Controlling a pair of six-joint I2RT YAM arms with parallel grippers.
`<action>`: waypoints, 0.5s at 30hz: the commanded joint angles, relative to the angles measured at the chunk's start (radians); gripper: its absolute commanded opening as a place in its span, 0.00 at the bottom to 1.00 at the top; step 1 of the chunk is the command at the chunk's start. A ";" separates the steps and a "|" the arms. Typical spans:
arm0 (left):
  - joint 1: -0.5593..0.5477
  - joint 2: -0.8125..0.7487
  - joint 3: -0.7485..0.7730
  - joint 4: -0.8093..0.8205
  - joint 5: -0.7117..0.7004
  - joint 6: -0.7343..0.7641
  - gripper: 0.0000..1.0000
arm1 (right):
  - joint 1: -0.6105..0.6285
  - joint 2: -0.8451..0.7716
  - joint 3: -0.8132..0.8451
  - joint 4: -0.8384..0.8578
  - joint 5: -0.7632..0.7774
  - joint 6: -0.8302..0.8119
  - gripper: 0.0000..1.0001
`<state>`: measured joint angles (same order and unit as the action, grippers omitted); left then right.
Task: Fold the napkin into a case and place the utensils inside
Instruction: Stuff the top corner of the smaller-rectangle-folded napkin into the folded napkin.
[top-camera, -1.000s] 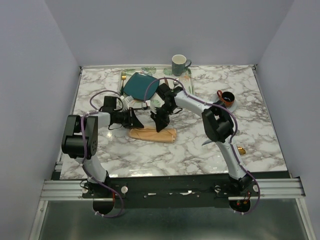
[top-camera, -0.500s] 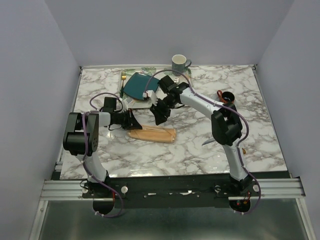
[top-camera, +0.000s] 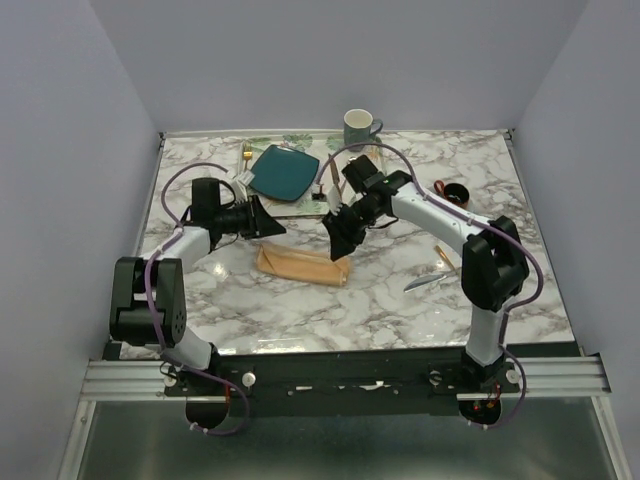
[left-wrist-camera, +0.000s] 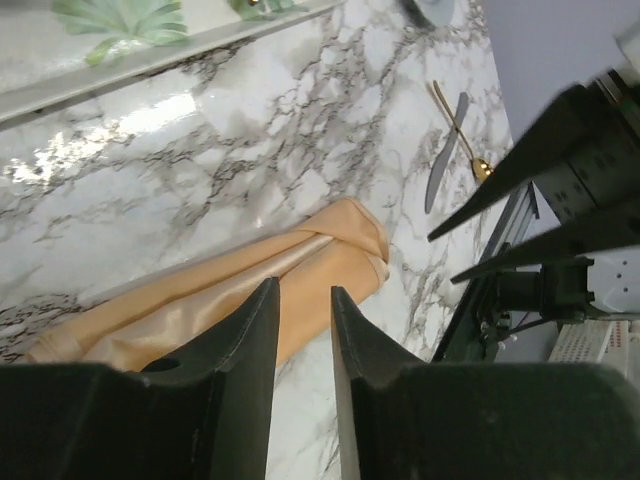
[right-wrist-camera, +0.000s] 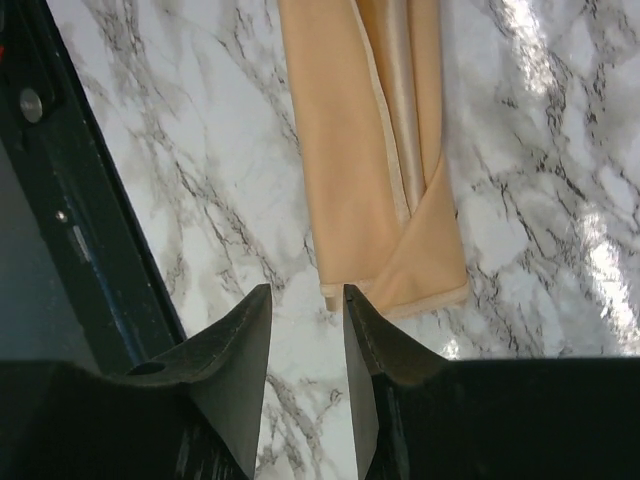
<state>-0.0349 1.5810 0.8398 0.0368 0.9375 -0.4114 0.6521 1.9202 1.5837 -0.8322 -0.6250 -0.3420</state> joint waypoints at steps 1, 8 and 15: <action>-0.037 -0.050 -0.056 -0.035 0.073 0.029 0.29 | -0.098 -0.038 -0.054 -0.012 -0.122 0.142 0.43; -0.103 0.048 -0.082 -0.016 0.009 -0.006 0.06 | -0.144 0.037 -0.090 0.065 -0.185 0.277 0.43; -0.102 0.172 -0.082 0.066 -0.046 -0.079 0.01 | -0.144 0.131 -0.096 0.114 -0.186 0.314 0.41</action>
<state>-0.1413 1.6894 0.7643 0.0345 0.9375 -0.4324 0.5014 1.9766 1.5028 -0.7681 -0.7757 -0.0772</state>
